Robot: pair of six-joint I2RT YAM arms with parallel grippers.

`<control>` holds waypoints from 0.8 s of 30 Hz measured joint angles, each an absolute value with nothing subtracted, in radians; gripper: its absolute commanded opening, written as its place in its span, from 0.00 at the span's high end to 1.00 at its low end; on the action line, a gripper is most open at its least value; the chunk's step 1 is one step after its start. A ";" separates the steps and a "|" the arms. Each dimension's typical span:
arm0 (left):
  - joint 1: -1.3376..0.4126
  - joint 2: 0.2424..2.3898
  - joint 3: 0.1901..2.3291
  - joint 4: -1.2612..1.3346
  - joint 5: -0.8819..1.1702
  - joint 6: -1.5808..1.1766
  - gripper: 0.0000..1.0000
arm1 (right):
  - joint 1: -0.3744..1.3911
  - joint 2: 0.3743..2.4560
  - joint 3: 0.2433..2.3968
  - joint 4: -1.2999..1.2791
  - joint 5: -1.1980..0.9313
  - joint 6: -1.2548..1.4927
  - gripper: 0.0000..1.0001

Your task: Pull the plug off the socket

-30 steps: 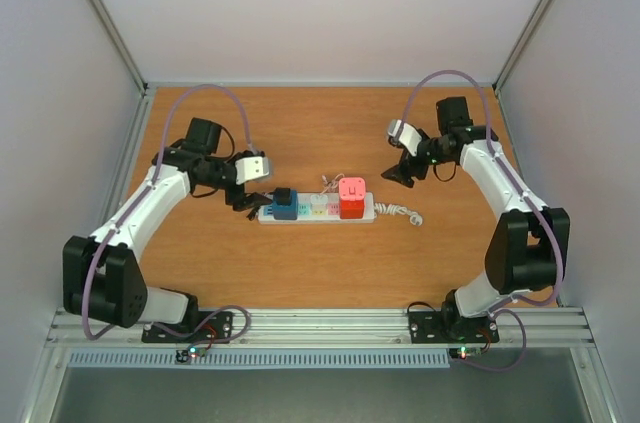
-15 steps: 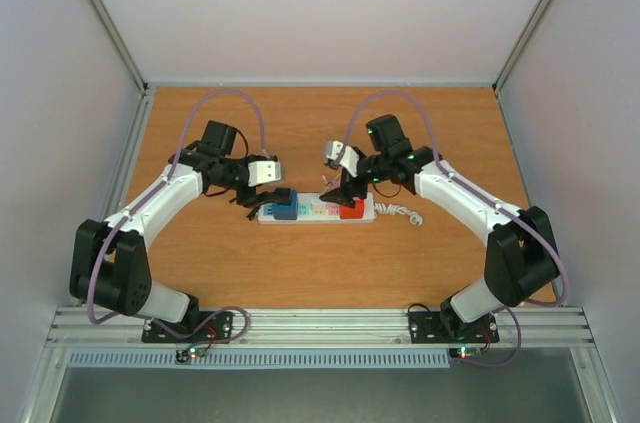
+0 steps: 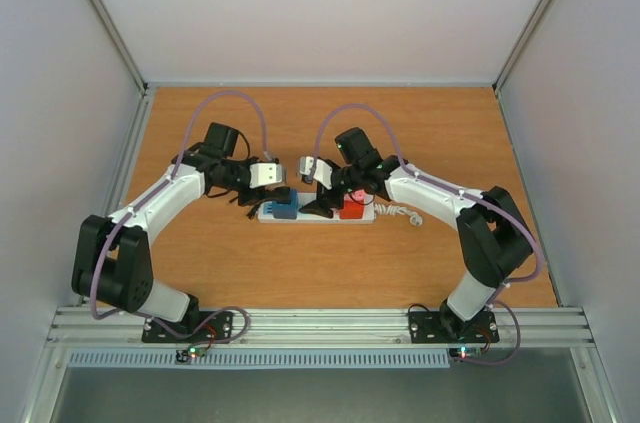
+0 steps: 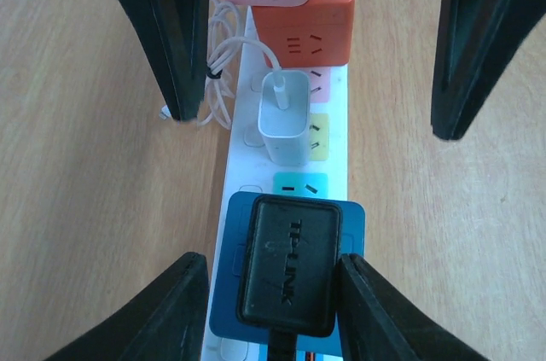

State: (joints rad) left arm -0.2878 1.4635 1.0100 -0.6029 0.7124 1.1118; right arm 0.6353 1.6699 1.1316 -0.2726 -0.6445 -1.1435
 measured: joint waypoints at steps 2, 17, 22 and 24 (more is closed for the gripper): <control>-0.288 1.470 1.010 -0.609 0.720 1.118 0.61 | 0.650 1.685 1.130 -0.265 -0.635 -1.146 0.09; -0.289 1.480 1.011 -0.637 0.742 1.157 0.82 | 0.714 1.776 1.123 -0.149 -0.564 -1.141 0.13; -0.289 1.480 1.011 -0.638 0.744 1.157 0.82 | 0.719 1.805 1.123 -0.100 -0.557 -1.126 0.19; -0.289 1.480 1.011 -0.638 0.744 1.157 0.82 | 0.719 1.820 1.123 -0.092 -0.555 -1.126 0.21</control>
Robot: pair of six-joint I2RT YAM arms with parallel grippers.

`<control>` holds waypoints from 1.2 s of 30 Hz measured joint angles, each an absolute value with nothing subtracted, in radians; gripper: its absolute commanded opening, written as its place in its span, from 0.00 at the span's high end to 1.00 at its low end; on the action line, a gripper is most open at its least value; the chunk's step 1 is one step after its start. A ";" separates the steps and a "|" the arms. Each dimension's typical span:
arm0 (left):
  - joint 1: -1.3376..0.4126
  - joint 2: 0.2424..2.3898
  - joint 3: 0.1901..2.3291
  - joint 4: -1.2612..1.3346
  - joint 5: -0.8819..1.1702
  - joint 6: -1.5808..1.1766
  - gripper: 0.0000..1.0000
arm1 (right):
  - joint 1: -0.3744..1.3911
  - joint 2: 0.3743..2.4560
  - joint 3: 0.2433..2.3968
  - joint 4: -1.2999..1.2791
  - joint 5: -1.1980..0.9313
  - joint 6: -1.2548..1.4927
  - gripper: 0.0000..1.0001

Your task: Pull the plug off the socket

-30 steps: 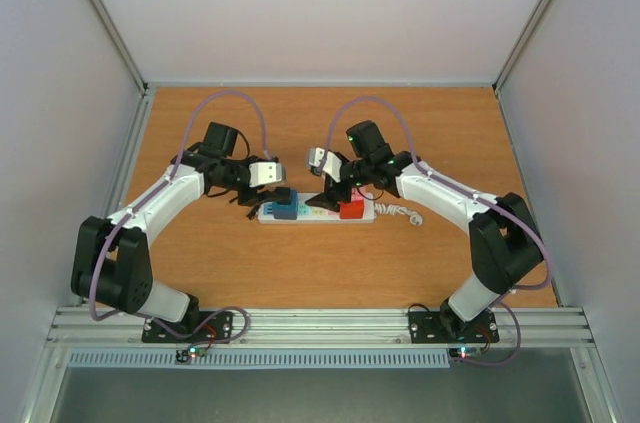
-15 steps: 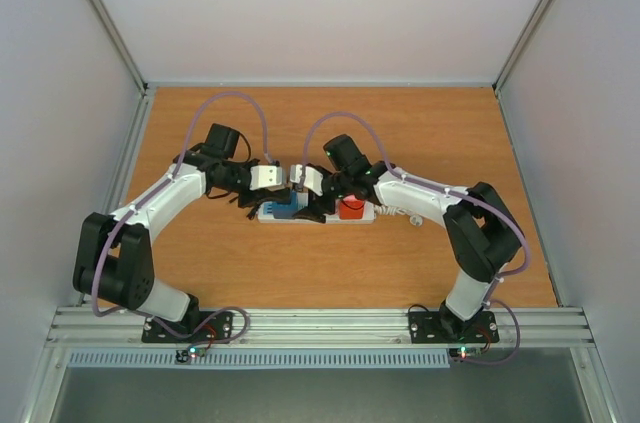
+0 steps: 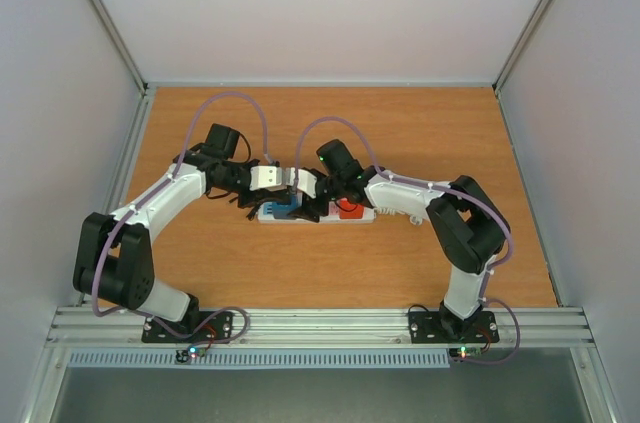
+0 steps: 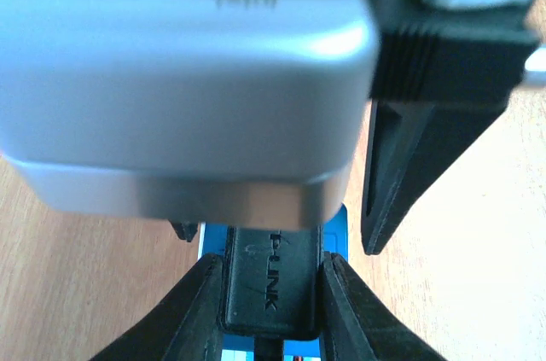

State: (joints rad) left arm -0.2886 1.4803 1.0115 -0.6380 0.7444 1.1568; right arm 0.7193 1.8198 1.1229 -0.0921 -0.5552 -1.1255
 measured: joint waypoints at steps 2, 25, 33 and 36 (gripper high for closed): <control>-0.289 1.480 1.011 -0.638 0.744 1.156 0.83 | 0.719 1.831 1.123 -0.089 -0.555 -1.126 0.24; -0.288 1.480 1.011 -0.641 0.769 1.106 0.86 | 0.724 1.841 1.103 -0.045 -0.557 -1.133 0.60; -0.288 1.478 1.013 -0.647 0.771 1.099 0.86 | 0.724 1.836 1.090 -0.028 -0.554 -1.142 0.69; -0.289 1.466 1.008 -0.646 0.760 1.095 0.86 | 0.724 1.833 1.084 -0.022 -0.554 -1.145 0.70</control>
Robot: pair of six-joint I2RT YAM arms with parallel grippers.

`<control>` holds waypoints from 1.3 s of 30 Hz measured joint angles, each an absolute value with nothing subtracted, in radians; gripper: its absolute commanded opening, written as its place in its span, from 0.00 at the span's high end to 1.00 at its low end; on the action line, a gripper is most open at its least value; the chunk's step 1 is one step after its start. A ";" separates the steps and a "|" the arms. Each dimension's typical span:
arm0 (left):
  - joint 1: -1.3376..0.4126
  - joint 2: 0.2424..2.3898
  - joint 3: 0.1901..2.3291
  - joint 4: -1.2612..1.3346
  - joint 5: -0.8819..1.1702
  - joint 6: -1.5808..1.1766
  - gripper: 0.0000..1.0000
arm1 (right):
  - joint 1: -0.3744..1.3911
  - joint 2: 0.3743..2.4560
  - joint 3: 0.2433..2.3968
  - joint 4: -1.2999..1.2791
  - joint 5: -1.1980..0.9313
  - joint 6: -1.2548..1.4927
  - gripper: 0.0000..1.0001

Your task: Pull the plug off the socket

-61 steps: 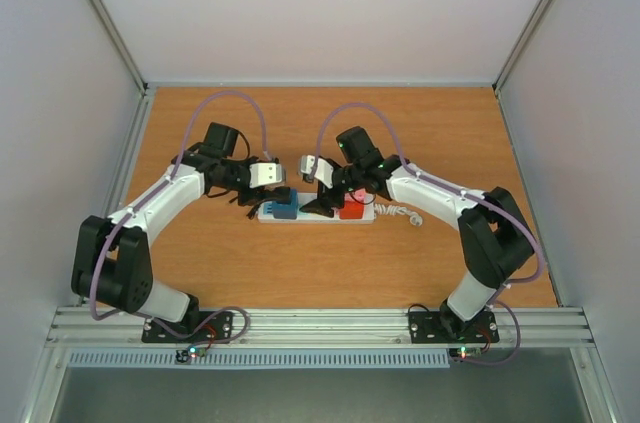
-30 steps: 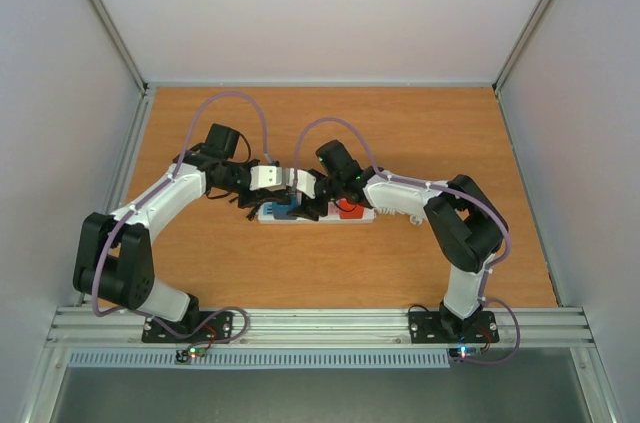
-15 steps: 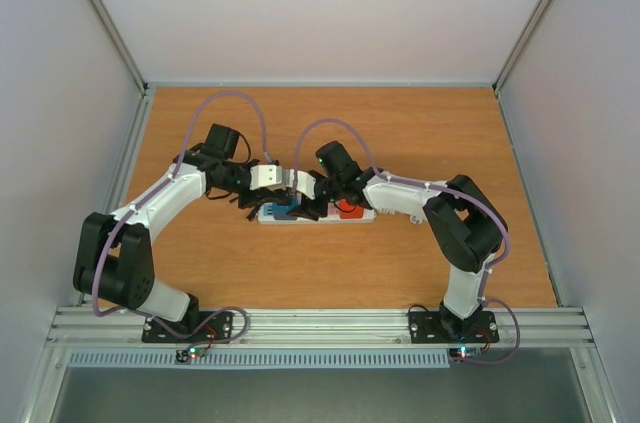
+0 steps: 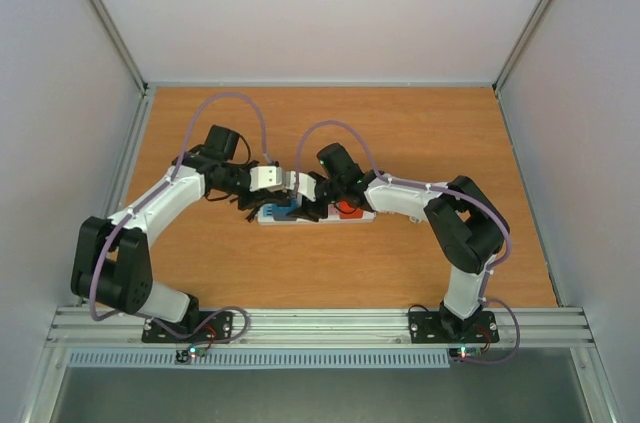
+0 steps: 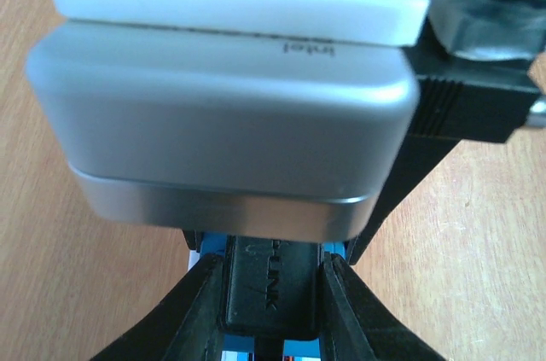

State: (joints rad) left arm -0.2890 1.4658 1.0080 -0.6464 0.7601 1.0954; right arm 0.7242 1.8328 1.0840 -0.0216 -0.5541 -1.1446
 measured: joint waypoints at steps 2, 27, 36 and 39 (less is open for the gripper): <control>-0.290 1.444 0.993 -0.640 0.746 1.091 0.87 | 0.727 1.831 1.081 -0.017 -0.557 -1.148 0.71; -0.292 1.385 0.955 -0.649 0.735 1.026 0.88 | 0.738 1.826 1.069 -0.003 -0.571 -1.172 0.77; -0.292 1.274 0.932 -0.625 0.755 1.066 0.88 | 0.741 1.826 1.068 -0.008 -0.561 -1.168 0.77; -0.292 1.272 0.932 -0.633 0.752 1.082 0.88 | 0.741 1.826 1.068 -0.008 -0.561 -1.168 0.75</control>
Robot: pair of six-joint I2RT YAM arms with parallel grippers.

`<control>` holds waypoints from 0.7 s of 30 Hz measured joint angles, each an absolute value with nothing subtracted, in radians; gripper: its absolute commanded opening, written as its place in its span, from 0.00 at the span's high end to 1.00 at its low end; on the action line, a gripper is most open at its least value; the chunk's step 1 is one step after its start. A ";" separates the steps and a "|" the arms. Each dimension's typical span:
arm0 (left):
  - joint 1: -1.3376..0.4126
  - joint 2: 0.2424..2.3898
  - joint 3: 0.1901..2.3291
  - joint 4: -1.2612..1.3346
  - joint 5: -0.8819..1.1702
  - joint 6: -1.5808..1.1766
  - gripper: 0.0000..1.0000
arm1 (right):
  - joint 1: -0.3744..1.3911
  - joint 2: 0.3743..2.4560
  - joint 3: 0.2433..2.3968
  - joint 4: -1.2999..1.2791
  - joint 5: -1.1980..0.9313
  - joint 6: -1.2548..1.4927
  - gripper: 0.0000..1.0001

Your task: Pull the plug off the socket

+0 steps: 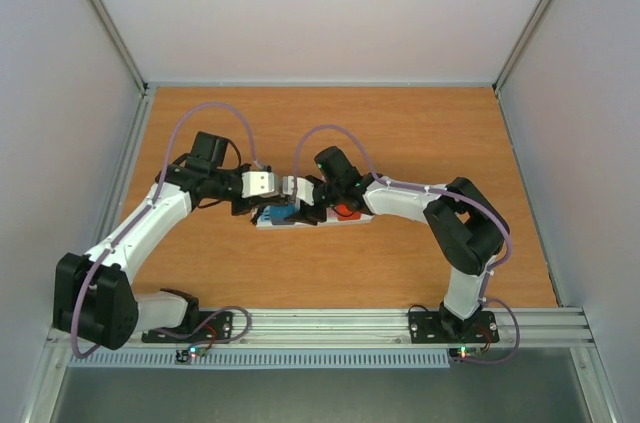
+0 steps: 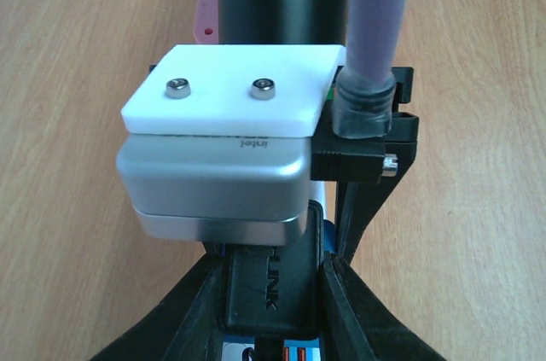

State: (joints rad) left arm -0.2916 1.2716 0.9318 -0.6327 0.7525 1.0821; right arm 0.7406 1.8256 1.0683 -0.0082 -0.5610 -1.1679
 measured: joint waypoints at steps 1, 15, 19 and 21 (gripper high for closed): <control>-0.292 1.272 0.932 -0.637 0.752 1.087 0.88 | 0.741 1.826 1.068 -0.008 -0.561 -1.168 0.72; -0.192 1.276 0.947 -0.691 0.774 1.034 0.89 | 0.742 1.826 1.083 -0.031 -0.561 -1.156 0.22; -0.123 1.293 0.997 -0.705 0.794 0.976 0.88 | 0.741 1.814 1.096 -0.051 -0.556 -1.143 0.12; -0.084 1.298 1.019 -0.708 0.806 0.949 0.88 | 0.743 1.799 1.101 -0.054 -0.556 -1.136 0.08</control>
